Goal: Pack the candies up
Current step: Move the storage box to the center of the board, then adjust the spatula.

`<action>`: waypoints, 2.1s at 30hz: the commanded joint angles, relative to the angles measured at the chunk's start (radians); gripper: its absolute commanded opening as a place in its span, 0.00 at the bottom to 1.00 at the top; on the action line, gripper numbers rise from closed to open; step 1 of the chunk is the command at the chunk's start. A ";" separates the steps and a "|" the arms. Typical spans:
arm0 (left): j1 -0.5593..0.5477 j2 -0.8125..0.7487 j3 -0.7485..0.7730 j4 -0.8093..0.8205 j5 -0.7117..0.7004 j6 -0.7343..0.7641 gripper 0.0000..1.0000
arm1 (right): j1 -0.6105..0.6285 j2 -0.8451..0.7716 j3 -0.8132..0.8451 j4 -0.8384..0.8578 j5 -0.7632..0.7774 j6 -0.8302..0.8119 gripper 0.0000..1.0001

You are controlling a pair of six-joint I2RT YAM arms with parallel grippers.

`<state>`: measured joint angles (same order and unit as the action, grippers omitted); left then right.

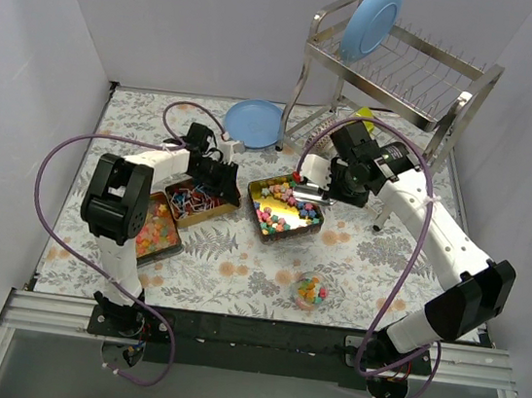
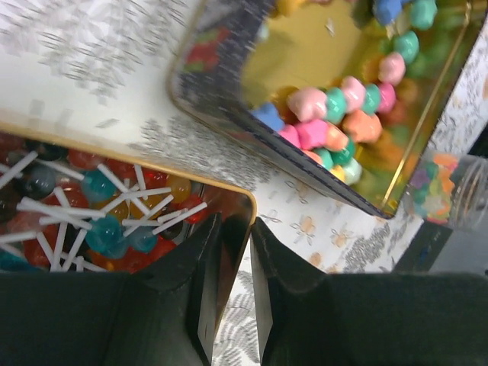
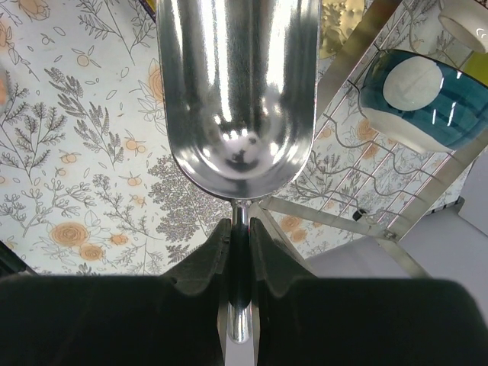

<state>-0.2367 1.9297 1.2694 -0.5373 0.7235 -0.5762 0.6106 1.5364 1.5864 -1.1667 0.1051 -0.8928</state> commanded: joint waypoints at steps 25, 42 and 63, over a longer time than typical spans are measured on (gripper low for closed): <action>-0.129 -0.402 0.016 -0.220 0.134 0.061 0.57 | 0.001 -0.065 -0.003 0.013 -0.064 0.014 0.01; 0.028 -0.459 -0.245 0.307 0.361 -0.498 0.60 | 0.207 0.137 0.204 0.045 -0.099 0.055 0.01; 0.085 -0.459 -0.268 0.321 0.358 -0.510 0.56 | 0.209 0.148 0.324 0.006 -0.466 -0.006 0.01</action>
<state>-0.2001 1.4998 0.9447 -0.2012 1.0946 -1.1088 0.8211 1.7557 1.9400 -1.1683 -0.2592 -0.8532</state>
